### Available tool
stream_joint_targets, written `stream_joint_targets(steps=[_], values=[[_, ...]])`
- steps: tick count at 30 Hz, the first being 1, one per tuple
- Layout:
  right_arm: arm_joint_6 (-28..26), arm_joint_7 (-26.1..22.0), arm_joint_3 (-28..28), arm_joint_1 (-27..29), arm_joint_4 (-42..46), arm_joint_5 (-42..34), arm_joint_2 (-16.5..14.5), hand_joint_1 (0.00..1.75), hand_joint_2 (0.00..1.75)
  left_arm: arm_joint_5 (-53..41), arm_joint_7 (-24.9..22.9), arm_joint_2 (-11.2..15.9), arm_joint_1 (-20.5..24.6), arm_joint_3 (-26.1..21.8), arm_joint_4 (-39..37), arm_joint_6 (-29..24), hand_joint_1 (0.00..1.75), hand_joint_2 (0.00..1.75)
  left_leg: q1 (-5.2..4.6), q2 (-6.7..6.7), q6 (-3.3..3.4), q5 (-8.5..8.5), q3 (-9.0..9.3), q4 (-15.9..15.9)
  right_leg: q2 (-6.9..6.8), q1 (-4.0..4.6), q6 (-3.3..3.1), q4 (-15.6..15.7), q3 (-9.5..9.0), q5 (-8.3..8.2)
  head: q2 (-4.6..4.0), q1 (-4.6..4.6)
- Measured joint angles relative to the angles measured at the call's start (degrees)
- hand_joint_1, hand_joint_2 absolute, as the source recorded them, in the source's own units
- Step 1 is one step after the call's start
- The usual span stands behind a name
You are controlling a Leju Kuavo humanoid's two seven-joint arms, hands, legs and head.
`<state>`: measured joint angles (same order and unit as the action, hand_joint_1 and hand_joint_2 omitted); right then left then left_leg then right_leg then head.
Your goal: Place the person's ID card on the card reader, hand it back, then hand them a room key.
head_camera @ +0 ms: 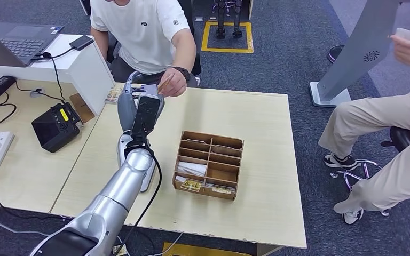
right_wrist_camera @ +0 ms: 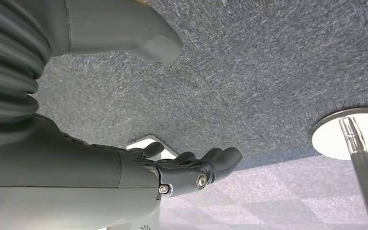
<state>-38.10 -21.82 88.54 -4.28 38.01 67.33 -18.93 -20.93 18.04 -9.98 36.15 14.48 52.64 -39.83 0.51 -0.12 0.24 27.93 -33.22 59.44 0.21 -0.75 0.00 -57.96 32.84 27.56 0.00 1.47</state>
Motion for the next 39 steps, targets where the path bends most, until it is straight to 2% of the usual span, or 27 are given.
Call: stream_joint_targets(steps=[6, 14, 23, 29, 34, 39], values=[[0.0, 1.0, 0.0, 0.0, -0.1, 0.6, 0.0, 0.0, 1.75, 2.7, 2.6, -0.1, -0.2, -0.1, -0.2, 0.0, 0.0, 1.75, 0.01, 0.0, 0.0, 0.0, -0.01, 0.0, 0.0, 0.0, 0.0, 0.0, 0.0, 0.0, 0.0, 0.0], [0.0, 2.1, 0.0, 0.0, 0.0, -1.8, 0.0, 0.0, 1.75, 8.0, 5.3, 0.0, -3.1, -0.1, 3.9, 1.3, 0.0, 1.75, 0.0, 0.01, 0.0, 0.0, -0.02, 0.0, 0.02, 0.0, 0.0, 0.0, 0.0, 0.0, 0.0, -0.01], [0.0, 3.9, 0.0, 0.1, 1.2, -5.8, 0.0, 0.0, 1.75, 16.5, 8.3, 2.1, -13.3, 1.4, 18.3, 7.2, 0.0, 1.75, 0.01, 0.04, 0.02, 0.03, -0.04, 0.0, 0.05, 0.0, 0.01, 0.0, 0.06, 0.04, 0.0, -0.01], [0.0, 4.0, 0.0, 0.2, 2.1, -6.8, 0.0, 0.0, 1.75, 20.9, 14.0, 5.8, -21.7, 6.7, 29.0, 16.4, 0.0, 1.75, 0.0, 0.08, 0.02, 0.05, -0.04, 0.0, 0.08, 0.0, 0.03, 0.0, 0.06, 0.07, 0.0, -0.01], [0.0, 3.9, 0.0, 0.3, 3.0, -5.2, 0.0, 0.0, 1.75, 19.2, 19.6, 8.7, -27.9, 12.4, 36.1, 19.4, 0.0, 1.75, 0.0, 0.08, 0.05, 0.09, -0.04, 0.0, 0.08, 0.0, 0.07, 0.0, 0.07, 0.1, 0.0, -0.01], [0.0, 3.5, 0.0, 0.3, 3.4, -4.0, 0.0, 0.0, 1.75, 13.7, 21.2, 10.9, -30.3, 16.0, 38.9, 19.8, 0.0, 1.75, 0.0, 0.08, 0.06, 0.09, -0.03, 0.0, 0.07, 0.0, 0.07, 0.0, 0.06, 0.1, 0.0, -0.01]])
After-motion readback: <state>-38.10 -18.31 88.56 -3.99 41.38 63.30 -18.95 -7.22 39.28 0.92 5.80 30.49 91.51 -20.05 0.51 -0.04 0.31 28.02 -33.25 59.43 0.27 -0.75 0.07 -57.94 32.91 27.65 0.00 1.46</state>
